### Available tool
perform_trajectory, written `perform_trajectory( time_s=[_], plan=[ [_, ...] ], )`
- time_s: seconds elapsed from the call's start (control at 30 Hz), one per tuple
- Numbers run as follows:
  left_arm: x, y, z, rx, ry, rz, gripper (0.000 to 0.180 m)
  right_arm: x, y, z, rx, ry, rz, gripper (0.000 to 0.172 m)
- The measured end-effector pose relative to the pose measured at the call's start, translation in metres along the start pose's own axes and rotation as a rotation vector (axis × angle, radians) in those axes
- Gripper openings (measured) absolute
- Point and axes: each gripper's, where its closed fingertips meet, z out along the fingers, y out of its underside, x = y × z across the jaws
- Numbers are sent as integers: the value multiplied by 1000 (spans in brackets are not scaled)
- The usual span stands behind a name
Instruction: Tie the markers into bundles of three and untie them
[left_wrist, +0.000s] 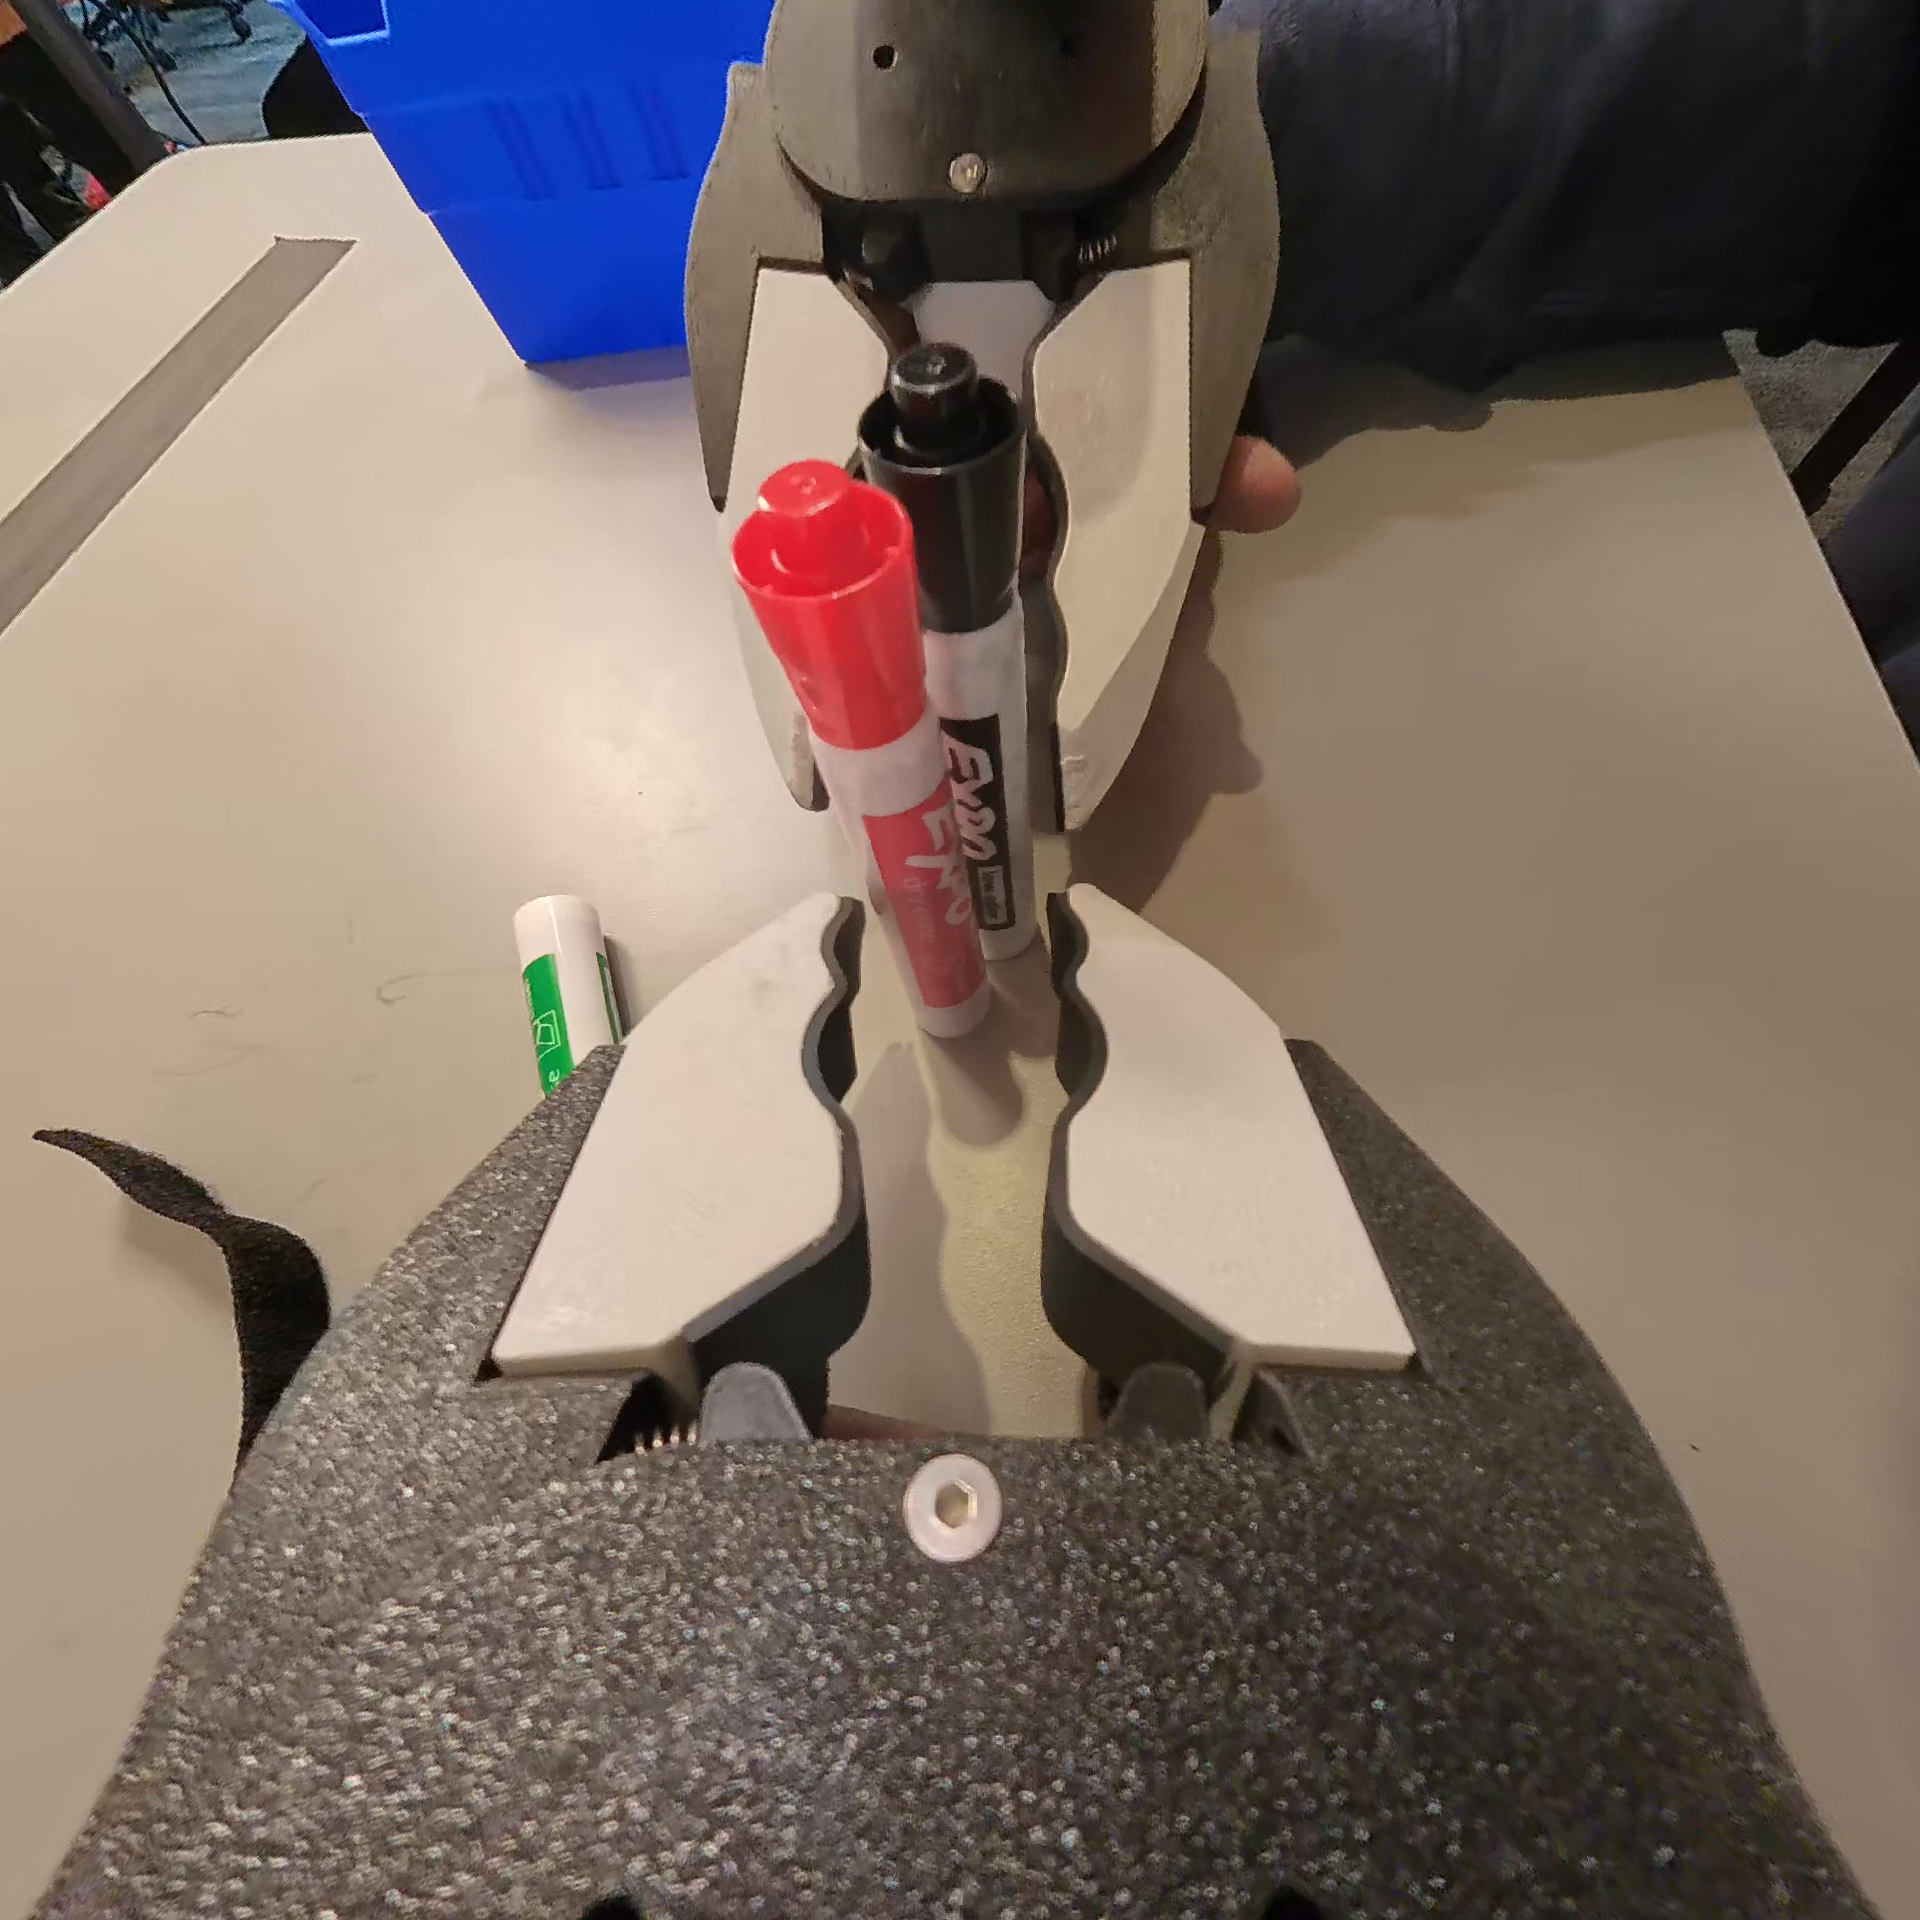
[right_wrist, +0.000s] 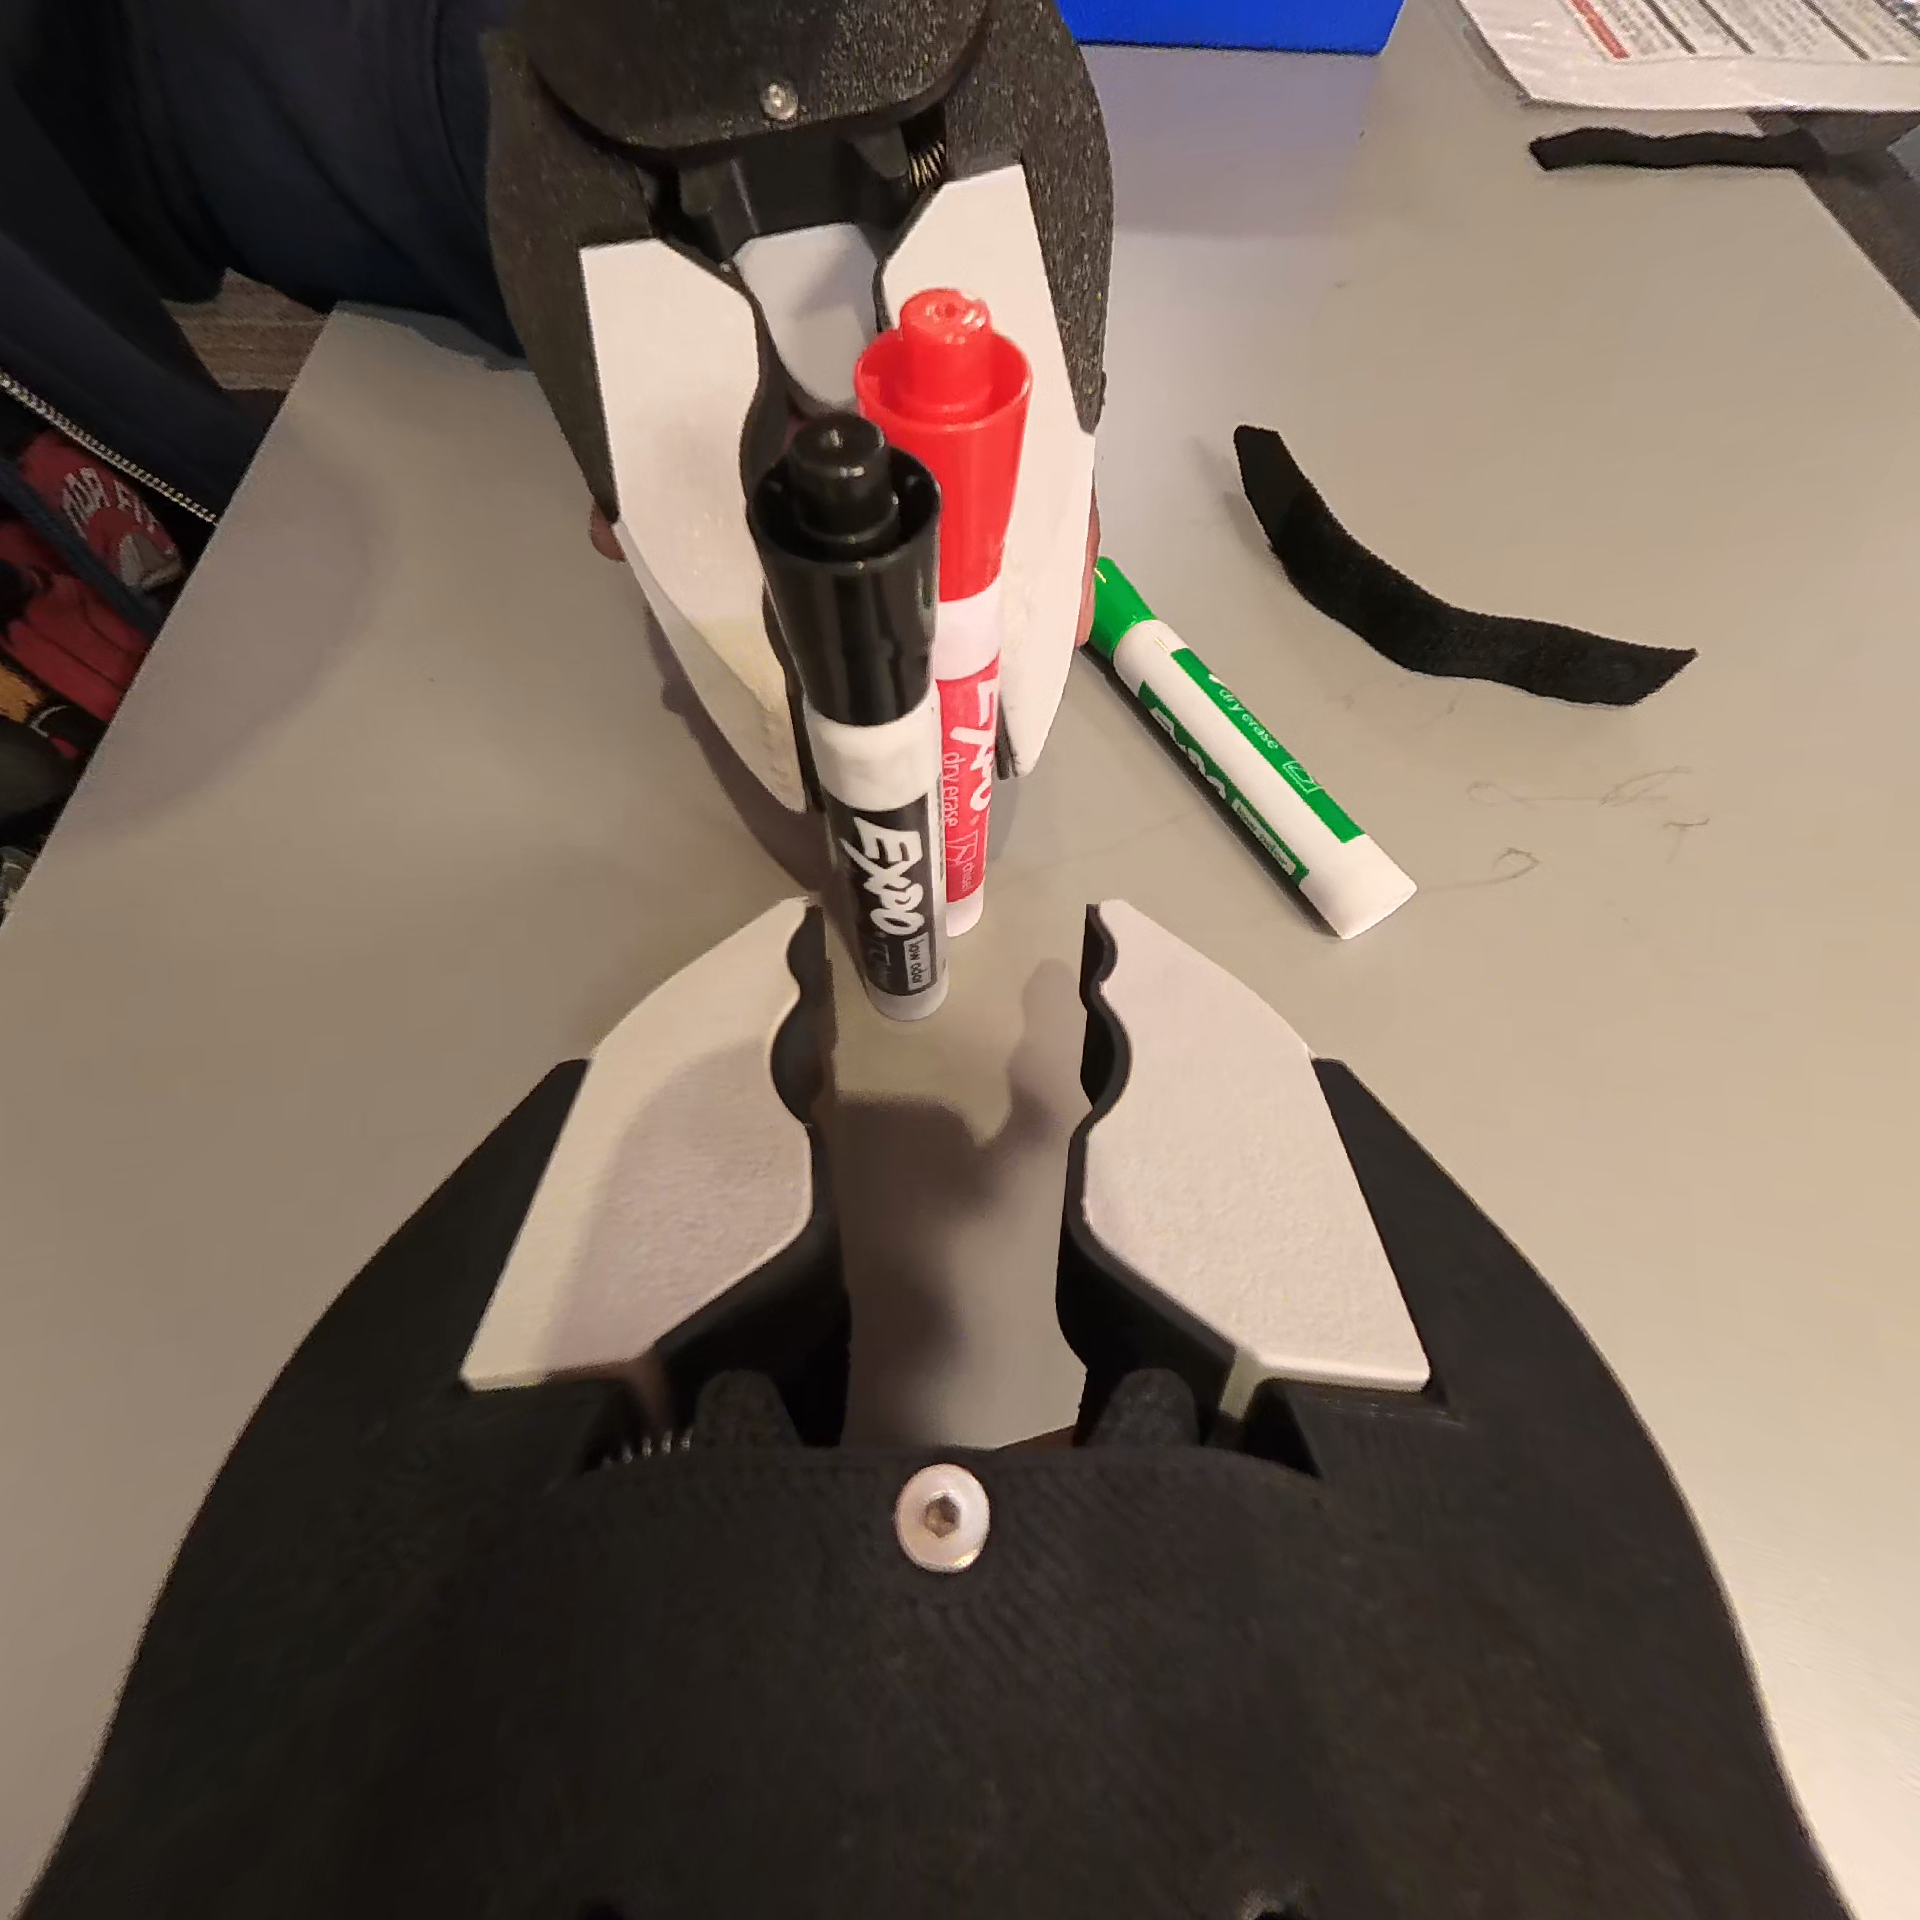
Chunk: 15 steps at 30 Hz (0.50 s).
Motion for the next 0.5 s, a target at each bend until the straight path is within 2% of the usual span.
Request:
perform_trajectory(
  time_s=[0.03,0.5],
  plan=[
    [0,0,0,-4,-1,2,35,0,0,1,-5,3,0,46],
    [3,3,3,-31,5,20,33,0,6,0,-44,37,-10,41]
  ],
)
